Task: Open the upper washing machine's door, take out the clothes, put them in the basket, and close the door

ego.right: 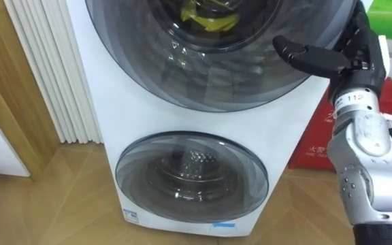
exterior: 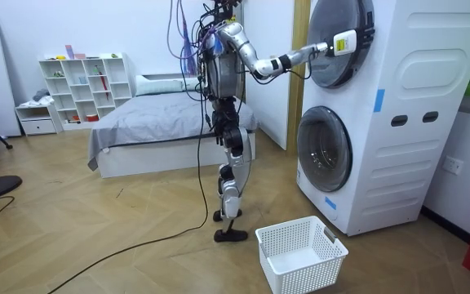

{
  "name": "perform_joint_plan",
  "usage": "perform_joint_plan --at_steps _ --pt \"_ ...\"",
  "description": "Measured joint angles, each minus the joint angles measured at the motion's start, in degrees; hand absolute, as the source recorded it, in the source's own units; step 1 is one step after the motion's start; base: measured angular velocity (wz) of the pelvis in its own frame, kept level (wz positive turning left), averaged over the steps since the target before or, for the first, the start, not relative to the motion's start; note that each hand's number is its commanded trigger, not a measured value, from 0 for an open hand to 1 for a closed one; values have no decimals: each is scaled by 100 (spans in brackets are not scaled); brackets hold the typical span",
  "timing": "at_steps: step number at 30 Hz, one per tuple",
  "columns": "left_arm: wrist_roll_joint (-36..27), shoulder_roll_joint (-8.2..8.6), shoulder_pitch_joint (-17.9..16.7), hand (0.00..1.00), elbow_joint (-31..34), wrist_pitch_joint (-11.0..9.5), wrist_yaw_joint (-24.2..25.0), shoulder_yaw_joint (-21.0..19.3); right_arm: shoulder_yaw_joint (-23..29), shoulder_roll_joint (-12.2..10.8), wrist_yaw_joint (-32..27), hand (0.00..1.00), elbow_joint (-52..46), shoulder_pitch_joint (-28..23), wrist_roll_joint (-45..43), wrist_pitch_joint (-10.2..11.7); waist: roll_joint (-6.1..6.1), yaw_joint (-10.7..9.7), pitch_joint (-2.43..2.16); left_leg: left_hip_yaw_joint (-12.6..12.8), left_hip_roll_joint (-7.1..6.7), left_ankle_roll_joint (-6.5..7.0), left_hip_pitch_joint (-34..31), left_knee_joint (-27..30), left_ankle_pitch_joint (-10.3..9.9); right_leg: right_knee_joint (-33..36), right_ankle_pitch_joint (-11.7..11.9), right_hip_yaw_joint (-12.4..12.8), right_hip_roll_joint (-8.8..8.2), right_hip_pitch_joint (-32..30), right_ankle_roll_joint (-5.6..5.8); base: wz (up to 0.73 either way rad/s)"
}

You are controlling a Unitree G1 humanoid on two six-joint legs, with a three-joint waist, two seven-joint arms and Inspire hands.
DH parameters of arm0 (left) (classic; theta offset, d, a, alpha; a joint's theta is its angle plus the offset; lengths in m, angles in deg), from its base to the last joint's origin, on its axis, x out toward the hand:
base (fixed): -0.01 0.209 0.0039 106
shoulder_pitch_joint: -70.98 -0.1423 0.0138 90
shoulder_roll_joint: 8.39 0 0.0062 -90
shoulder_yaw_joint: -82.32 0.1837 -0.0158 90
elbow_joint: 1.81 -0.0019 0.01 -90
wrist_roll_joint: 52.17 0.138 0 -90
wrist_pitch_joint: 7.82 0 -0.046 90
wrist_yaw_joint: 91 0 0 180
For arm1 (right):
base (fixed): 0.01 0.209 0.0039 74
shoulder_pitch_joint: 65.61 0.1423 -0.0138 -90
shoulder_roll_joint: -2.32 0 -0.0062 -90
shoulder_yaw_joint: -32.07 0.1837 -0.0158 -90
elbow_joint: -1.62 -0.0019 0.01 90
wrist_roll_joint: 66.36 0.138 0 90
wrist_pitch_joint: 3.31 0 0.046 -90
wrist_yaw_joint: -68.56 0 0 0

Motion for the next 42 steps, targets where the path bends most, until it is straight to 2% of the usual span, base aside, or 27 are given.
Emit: perform_joint_plan --at_steps 5,8,10,11,12,15,18,20,21,23,25,28,30,33,42 --pt "8 1 1 0 -2 11 0 10 -167 -8 77 0 -112 -75 -84 -9 58 8 -33 105 42 -28 123 -77 -18 5 0 93 30 37 -1 -12" --pt "-46 1 5 0 -2 4 -3 15 -238 -56 128 0 -844 -657 -88 -3 123 10 -70 155 57 -36 181 -114 -25 13 0 120 38 55 -1 -11" --pt "-71 1 26 0 -78 -17 -36 33 -318 -149 286 0 -1093 -1018 -87 104 147 6 -45 230 76 -45 238 -138 -31 11 0 131 48 79 -1 -18" --pt "-96 6 57 0 -175 -29 -62 75 -390 -268 400 0 -1104 -1299 -115 206 157 6 -31 267 88 -51 318 -142 -62 3 0 132 59 145 0 -15" --pt "-96 14 64 0 -210 -44 -69 85 -407 -323 442 0 -1117 -1438 -128 211 162 7 -31 287 97 -56 348 -140 -78 5 0 135 65 156 0 -20" --pt "-154 26 64 0 -228 -90 -138 328 -707 -591 757 0 -1387 -2264 -133 201 232 -26 3 393 154 -71 238 -22 -191 1 1 124 96 128 -2 -21" --pt "-235 43 116 0 -220 -111 -140 535 -1109 -745 1061 0 -1388 -2872 -156 180 302 -30 -6 403 162 -64 219 29 -224 0 1 118 98 110 -2 -2" --pt "-424 43 128 0 -226 -193 -138 676 -1310 -777 1303 0 -1387 -3201 -142 172 361 -17 -28 411 152 -51 208 62 -231 8 1 117 88 74 -2 -2" --pt "-522 44 128 0 -263 -247 -133 717 -1420 -793 1437 0 -1362 -3345 -164 166 420 -4 -14 428 150 -41 202 62 -237 37 1 115 82 49 -2 -5" --pt "-620 36 128 0 -279 -290 -127 723 -1565 -812 1583 0 -1313 -3461 -165 162 491 -18 16 436 148 -37 194 48 -239 95 0 110 76 2 0 -7" --pt "-680 31 179 0 -275 -302 -126 728 -1606 -838 1722 0 -1285 -3523 -172 160 502 -27 9 461 145 -36 165 23 -238 91 -1 123 74 -53 1 -7" --pt "-962 39 197 0 -247 -310 -108 801 -1644 -839 1888 0 -1278 -3532 -130 160 485 -60 1 460 145 -35 166 19 -238 87 -1 124 76 -49 1 0" --pt "-1190 42 211 0 -228 -386 -102 905 -1640 -852 1948 0 -1307 -3530 -107 160 468 -120 -5 450 146 -35 170 20 -238 86 -1 121 76 -30 1 5" --pt "-1170 40 255 0 -233 -513 -94 904 -1630 -897 1967 0 -1466 -3531 -107 160 452 -170 2 450 146 -35 180 -4 -238 86 -1 206 89 -34 1 -1" --pt "-1196 31 307 0 -380 -697 -136 904 -1553 -904 1935 0 -2064 -3531 -351 125 459 -201 36 596 148 -33 174 -38 -240 86 -1 367 112 -88 1 -9"
